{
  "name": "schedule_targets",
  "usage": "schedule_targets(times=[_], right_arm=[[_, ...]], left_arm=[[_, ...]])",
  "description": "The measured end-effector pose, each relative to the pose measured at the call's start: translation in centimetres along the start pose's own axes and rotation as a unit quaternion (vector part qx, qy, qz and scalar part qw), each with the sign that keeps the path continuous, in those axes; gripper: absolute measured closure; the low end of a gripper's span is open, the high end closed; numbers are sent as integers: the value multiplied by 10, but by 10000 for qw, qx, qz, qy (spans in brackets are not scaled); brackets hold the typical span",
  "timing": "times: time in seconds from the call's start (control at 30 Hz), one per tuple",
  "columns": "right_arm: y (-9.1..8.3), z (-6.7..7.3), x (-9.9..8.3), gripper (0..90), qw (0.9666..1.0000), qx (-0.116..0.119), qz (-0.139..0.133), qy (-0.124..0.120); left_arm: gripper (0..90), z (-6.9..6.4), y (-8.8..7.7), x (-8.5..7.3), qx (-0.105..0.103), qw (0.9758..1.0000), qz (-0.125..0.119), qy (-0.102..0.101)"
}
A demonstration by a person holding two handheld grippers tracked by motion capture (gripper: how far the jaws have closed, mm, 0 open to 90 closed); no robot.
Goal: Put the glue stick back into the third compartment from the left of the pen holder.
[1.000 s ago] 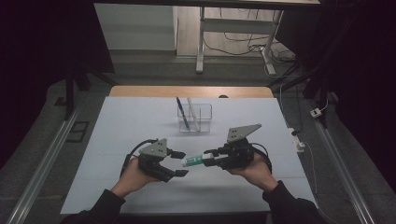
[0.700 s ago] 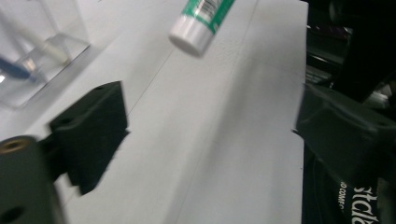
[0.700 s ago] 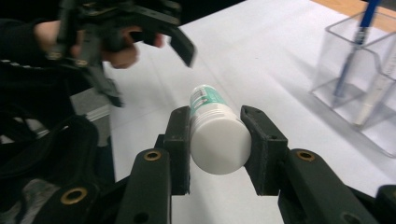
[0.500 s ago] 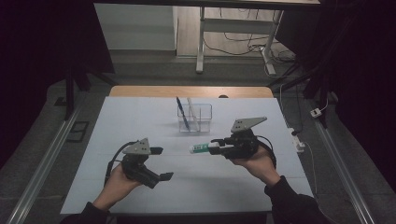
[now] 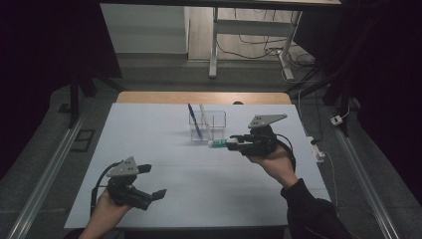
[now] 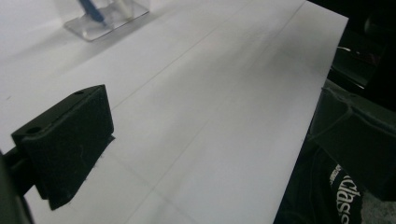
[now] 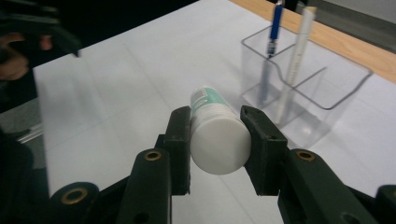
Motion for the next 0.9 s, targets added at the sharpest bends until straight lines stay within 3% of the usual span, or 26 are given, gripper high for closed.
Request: schedule_targets(times=[0.23, 0.5, 0.9], right_arm=[[8, -16, 9, 649, 9995, -281, -36, 108], [18, -37, 16, 649, 9976, -625, -31, 303], [28, -59, 32, 650, 9941, -1006, -57, 410]], left_arm=[[0, -2, -20, -19, 340, 9993, 33, -165], [0, -5, -30, -36, 508, 9978, 253, -355], [0, -2, -49, -52, 852, 9939, 300, -639]])
Point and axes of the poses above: each handheld gripper's, and its own axes: y roughly forward along the jaws, x roughly out of its top, z roughly to its left, the point moved 5 cm from there along y, roughly forward along the jaws, and after that the axes turned 9 degrees about y, right-handed, at the moved point
